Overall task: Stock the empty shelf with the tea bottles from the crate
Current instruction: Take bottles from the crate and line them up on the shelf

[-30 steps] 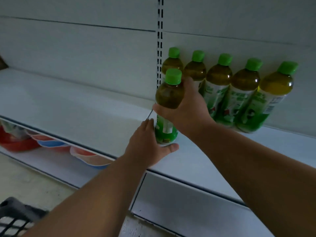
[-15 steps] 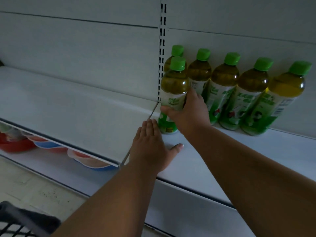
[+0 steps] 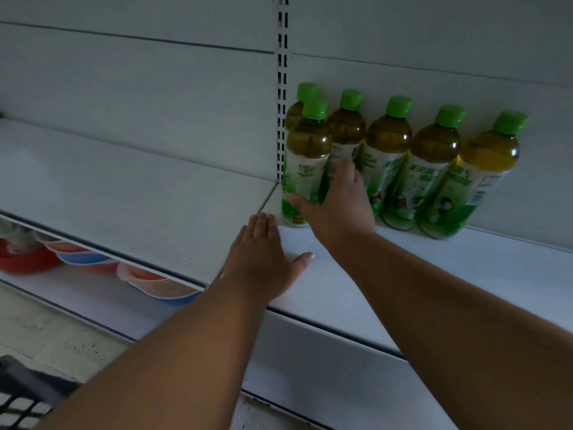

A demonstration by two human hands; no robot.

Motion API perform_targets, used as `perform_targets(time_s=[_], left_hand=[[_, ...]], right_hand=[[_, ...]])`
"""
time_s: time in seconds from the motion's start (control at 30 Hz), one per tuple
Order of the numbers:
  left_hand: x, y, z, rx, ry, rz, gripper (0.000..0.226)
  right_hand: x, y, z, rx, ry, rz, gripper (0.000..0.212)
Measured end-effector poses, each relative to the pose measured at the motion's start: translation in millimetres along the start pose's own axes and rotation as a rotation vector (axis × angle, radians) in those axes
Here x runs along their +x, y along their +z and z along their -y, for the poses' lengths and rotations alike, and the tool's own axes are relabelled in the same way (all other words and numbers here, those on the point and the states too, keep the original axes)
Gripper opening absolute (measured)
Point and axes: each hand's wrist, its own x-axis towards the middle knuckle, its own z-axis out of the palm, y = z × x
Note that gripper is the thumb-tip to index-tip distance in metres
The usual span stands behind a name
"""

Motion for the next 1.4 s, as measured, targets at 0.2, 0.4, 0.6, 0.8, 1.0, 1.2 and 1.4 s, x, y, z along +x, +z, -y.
perform_targets(time_s=[0.2, 0.4, 0.6, 0.8, 1.0, 1.2, 1.4], left_hand=[[-64.2, -36.7, 15.7, 0.000, 0.003, -0.108, 0.093], [-177.3, -92.3, 50.6, 0.112, -0.170, -0.174, 0.091], [-316.0, -133.6, 73.7, 0.278, -0.457, -0.212, 0.089], [-431.3, -155.4, 97.9, 0.331, -0.732, -0.239, 0.080], [-492.1, -128.8, 139.2, 0.273, -0.944, -0.248, 0.087], [-500.2, -56.5, 190.7, 0.120, -1.050, -0.187, 0.072], [-453.8, 25.5, 231.2, -0.011, -1.102, -0.152, 0.086]], right_hand=[[-51.7, -26.9, 10.8, -0.283, -0.249, 0.260, 0.067], [-111.7, -32.8, 70.5, -0.365, -0.552, 0.535, 0.065], [-207.4, -27.3, 142.4, -0.332, -0.917, 0.679, 0.069], [-288.0, -6.4, 198.8, -0.243, -1.118, 0.784, 0.058], [-336.3, 60.2, 223.6, -0.260, -1.211, 0.917, 0.069], [-370.2, 159.7, 215.0, -0.355, -1.208, 1.094, 0.065], [-353.1, 246.2, 179.5, -0.413, -0.942, 1.218, 0.062]])
